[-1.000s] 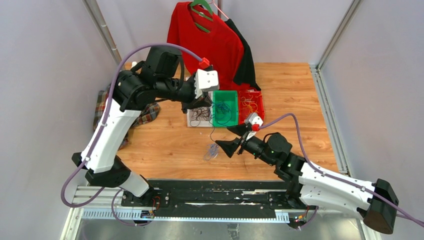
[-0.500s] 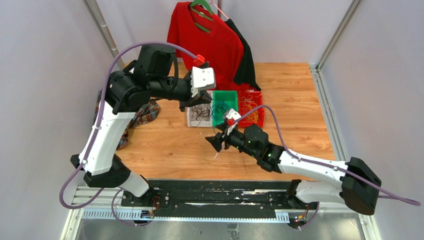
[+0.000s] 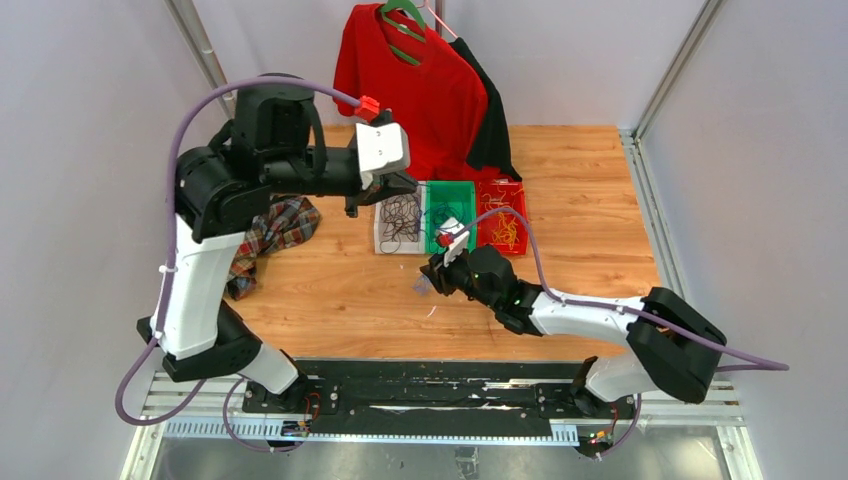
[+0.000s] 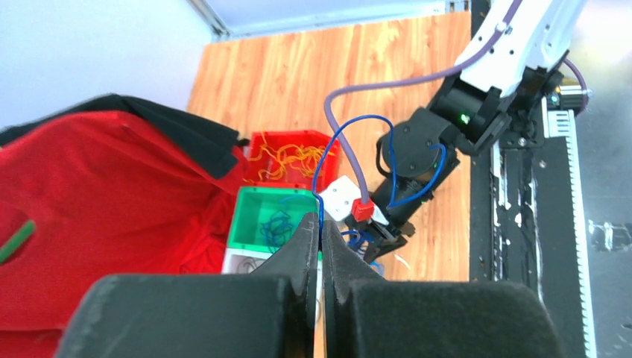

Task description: Untangle the cables

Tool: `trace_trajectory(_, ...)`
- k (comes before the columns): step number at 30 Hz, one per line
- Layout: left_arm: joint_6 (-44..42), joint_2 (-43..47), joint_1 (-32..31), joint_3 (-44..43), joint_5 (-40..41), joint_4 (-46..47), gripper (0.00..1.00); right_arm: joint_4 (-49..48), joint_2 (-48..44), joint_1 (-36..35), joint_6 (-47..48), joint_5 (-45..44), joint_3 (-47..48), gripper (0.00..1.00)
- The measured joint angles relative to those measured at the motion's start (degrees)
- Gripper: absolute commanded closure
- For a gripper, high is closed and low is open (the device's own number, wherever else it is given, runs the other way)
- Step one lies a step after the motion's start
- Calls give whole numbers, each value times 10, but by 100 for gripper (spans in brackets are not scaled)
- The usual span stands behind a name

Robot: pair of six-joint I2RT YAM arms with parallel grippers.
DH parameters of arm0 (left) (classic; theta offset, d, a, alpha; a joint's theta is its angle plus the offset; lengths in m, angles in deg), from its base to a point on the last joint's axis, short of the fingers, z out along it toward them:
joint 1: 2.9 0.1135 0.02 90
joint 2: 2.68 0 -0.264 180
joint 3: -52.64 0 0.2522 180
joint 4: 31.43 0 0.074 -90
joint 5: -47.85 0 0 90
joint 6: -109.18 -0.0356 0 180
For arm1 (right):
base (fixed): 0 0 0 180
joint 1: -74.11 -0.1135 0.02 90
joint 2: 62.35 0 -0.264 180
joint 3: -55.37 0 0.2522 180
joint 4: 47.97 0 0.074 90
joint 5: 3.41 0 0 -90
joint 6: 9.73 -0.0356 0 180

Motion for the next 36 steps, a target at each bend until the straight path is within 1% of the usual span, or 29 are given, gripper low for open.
trace_trajectory(3,1,-4,0,-39,2,-1,100,-11,13,10,-6,2,-12,76)
trace_trajectory(7,0,-12,0,-88,14,4,100,-23,28,24,-14,5,-37,78)
trace_trajectory(10,-4,-12,0,-94,33,25,100,-23,35,31,-20,5,-65,78)
trace_trajectory(13,-7,-12,0,-89,55,53,99,-24,36,34,-27,5,-95,77)
trace_trajectory(17,-9,-5,0,-52,76,95,100,-21,23,35,-43,1,-134,72)
trace_trajectory(20,-9,-4,0,-17,81,109,100,-12,-16,35,-57,-5,-152,68)
trace_trajectory(24,-9,-4,0,58,90,133,100,1,-96,41,-75,-33,-155,62)
trace_trajectory(27,-13,-10,0,133,109,159,100,14,-168,50,-92,-70,-158,58)
trace_trajectory(32,-24,-52,5,208,143,213,100,53,-272,61,-115,-134,-182,58)
trace_trajectory(36,-21,-111,26,216,162,252,100,86,-318,63,-121,-173,-190,58)
